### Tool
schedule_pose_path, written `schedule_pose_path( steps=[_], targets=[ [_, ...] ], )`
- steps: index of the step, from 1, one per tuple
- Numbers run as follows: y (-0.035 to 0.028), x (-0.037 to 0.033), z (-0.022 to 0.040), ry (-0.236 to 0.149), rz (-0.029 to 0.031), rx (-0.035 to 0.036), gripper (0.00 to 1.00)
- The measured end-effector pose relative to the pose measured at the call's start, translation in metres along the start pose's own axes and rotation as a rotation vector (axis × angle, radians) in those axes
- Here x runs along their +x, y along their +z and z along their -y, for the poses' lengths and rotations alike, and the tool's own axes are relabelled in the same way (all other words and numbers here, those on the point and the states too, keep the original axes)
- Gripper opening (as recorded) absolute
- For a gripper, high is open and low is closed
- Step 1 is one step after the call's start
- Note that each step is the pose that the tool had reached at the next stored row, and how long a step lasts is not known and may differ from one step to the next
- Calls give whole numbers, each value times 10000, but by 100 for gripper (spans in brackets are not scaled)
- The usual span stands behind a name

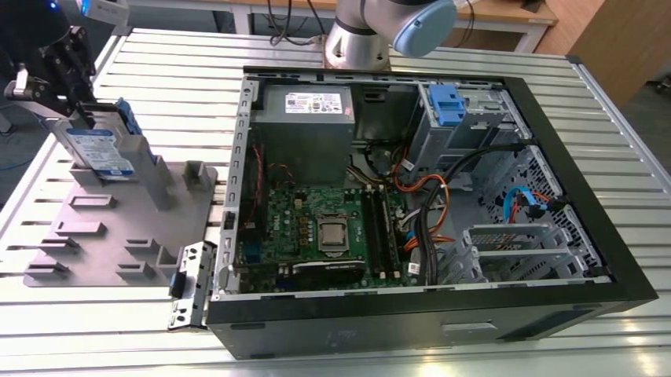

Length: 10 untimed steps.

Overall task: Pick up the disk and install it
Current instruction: 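Pick up the disk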

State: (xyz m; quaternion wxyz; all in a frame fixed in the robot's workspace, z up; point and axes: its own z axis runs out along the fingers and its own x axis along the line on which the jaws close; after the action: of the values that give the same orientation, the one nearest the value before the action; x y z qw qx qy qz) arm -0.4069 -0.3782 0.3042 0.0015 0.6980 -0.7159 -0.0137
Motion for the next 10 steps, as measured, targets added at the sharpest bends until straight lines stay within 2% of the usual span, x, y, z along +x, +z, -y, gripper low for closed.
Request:
schedule_pose_path(
  steps=[8, 10],
  targets=[
    [-6, 0, 0, 0, 0, 0, 35],
    [-26, 0, -1, 0, -2, -3, 35]
  ],
)
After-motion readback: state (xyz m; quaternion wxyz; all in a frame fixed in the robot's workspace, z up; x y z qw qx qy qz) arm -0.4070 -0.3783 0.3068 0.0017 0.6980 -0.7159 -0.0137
